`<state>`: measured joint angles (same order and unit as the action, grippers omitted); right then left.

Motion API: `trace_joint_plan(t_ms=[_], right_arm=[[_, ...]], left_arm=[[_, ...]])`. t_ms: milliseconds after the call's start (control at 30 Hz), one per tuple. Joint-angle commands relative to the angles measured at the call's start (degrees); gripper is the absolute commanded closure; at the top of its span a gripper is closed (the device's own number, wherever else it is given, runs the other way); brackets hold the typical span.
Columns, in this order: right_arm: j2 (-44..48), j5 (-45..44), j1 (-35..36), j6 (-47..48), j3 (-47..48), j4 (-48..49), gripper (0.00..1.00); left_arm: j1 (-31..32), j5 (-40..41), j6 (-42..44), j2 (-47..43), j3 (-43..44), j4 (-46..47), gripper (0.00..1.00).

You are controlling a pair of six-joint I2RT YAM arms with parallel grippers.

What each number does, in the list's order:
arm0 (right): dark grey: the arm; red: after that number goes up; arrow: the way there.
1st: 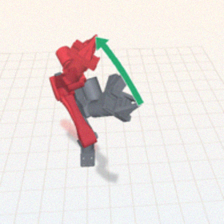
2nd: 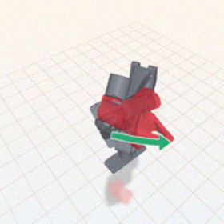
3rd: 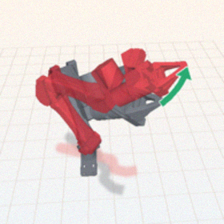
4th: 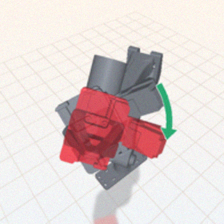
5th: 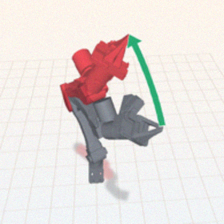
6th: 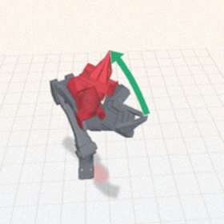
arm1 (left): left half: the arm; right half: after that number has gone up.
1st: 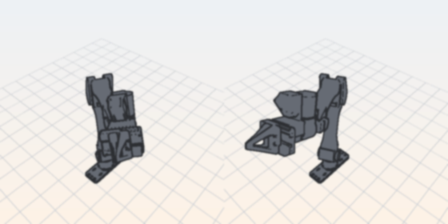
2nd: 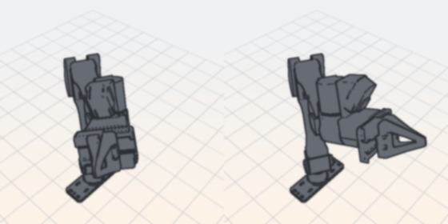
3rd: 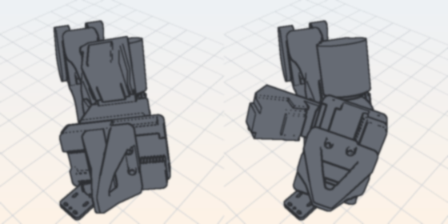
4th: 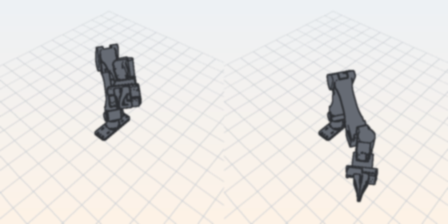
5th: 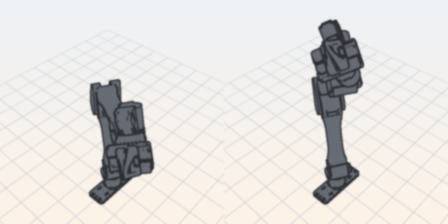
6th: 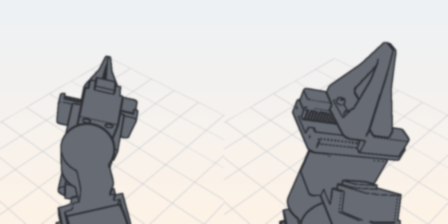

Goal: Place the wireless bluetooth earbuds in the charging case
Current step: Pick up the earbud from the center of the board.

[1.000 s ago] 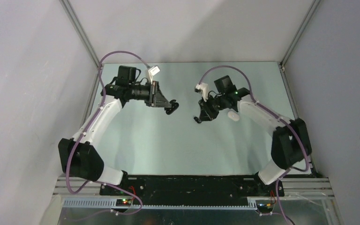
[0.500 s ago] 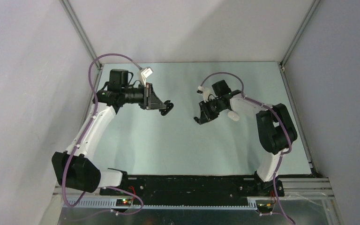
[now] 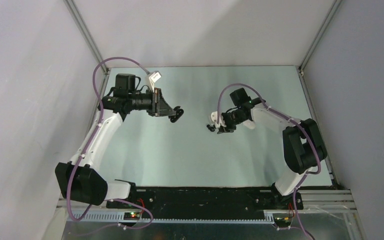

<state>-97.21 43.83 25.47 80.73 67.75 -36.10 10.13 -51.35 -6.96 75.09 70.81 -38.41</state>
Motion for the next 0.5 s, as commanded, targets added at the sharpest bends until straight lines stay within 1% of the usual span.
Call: trace_joint_plan(t_ms=[0,133,333,467], right_arm=[[-1.69,-1.16,-0.35,18.86,-1.2,-0.66,0.59],[-3.24,-2.27,0.39,17.11,-1.2,3.18,0.62],[-4.75,-3.38,1.32,18.63,-1.14,2.48,0.71],[-5.88,-4.89,2.01,18.89,-1.19,3.6,0.73]], left_arm=[[-0.58,-0.01,1.97,-1.47,0.73,-0.44,1.0],[-0.99,0.68,3.05,-1.56,0.6,-1.65,1.0],[-1.71,0.9,3.19,-1.15,1.01,-2.14,1.0],[-1.83,1.2,3.14,-0.64,1.28,-2.15,1.0]])
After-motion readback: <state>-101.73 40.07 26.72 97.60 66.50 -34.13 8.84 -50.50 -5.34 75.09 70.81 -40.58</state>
